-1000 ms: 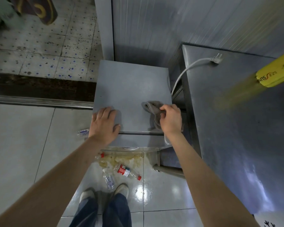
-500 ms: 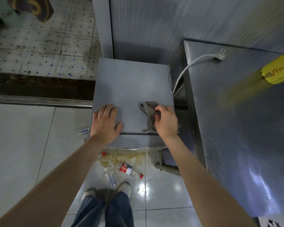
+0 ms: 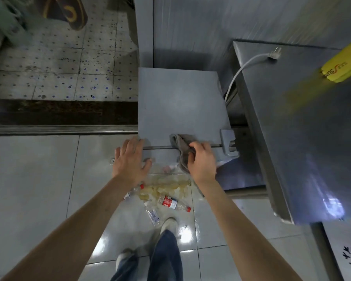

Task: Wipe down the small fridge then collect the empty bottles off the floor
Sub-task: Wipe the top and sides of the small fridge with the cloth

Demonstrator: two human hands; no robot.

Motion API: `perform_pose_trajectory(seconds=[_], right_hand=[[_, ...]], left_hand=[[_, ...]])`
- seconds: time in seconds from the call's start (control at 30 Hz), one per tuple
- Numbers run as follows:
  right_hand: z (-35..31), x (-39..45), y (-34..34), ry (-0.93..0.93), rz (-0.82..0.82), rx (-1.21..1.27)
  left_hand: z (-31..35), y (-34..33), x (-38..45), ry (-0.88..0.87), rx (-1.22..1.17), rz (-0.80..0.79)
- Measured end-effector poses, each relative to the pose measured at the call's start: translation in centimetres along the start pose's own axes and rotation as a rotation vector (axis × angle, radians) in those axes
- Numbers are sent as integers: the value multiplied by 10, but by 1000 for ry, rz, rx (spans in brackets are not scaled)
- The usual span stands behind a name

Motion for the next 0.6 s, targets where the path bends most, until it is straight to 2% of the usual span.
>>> perform_pose_trajectory(seconds=[0.17, 0.47, 0.6], right_hand=[[-4, -40, -11, -77, 40, 32], [-2, -76, -44, -60, 65, 2], [0, -81, -54, -1, 116, 21]], left_hand=[[-24, -14, -42, 24, -49, -47], [-64, -59, -82, 158, -63, -181], [-63, -77, -85, 149, -69, -203]])
Point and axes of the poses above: each hand's wrist, its own x-axis towards the middle knuckle, its own y-axis out of the back of the hand, z = x × y, the point moved 8 cm from there along x, towards the middle knuckle, and after that the axes turned 8 degrees about -y, right-handed, at the moved point
